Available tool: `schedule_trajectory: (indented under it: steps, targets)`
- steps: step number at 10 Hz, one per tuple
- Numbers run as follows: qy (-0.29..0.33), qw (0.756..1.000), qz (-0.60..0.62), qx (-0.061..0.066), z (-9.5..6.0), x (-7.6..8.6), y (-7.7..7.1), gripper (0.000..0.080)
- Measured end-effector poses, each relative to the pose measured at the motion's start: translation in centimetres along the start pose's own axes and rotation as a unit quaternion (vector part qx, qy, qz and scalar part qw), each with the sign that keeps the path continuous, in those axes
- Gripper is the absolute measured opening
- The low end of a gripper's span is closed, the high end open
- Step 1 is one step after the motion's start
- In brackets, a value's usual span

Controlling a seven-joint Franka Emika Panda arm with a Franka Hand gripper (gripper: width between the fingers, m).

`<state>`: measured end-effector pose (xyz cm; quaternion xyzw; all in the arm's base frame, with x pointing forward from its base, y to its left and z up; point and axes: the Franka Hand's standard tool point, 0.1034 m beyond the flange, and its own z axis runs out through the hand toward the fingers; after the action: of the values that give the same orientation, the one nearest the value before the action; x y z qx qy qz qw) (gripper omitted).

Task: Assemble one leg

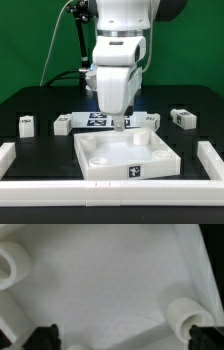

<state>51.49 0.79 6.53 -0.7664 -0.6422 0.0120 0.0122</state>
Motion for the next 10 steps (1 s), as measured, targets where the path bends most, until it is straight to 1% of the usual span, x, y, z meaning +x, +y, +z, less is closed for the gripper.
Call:
schedule_trajectory:
  steps: [1, 4, 5, 6, 7, 9, 10]
  targets:
    - [-0.003, 1.0, -0.004, 0.005, 0.4, -0.1, -0.4, 0.0649]
    - [-0.003, 1.0, -0.003, 0.004, 0.4, -0.1, -0.3, 0.0649]
    - [-0.002, 1.0, -0.021, 0.002, 0.5, -0.2, -0.3, 0.0649]
    - [0.003, 0.993, -0.115, -0.011, 0.8, -1.3, -0.3, 0.0649]
    - [0.003, 0.989, -0.146, -0.003, 1.4, -2.0, -1.2, 0.0649]
    - [0.003, 0.976, -0.219, 0.004, 2.0, -2.3, -2.0, 0.0649]
    - [0.003, 0.975, -0.224, 0.01, 2.7, -2.4, -2.7, 0.0649]
